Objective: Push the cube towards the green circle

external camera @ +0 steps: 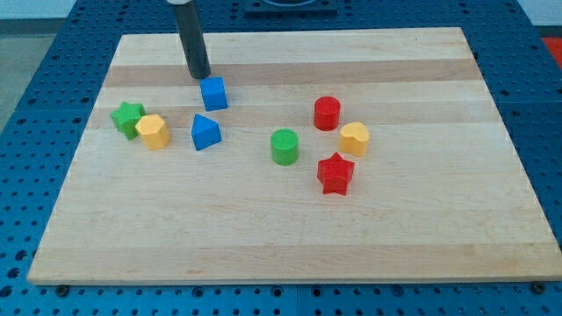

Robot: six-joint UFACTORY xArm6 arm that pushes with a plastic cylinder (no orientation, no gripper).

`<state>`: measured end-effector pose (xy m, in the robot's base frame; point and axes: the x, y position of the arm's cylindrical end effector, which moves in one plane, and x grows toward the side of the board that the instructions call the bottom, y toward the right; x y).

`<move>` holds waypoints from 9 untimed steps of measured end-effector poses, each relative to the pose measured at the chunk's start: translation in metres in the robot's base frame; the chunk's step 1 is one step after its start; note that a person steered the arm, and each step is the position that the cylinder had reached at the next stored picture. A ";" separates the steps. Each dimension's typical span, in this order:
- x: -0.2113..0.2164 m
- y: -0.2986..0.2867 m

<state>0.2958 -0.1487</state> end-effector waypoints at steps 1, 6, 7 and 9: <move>0.016 0.000; 0.055 -0.007; 0.055 0.009; 0.055 0.061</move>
<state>0.3512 -0.0882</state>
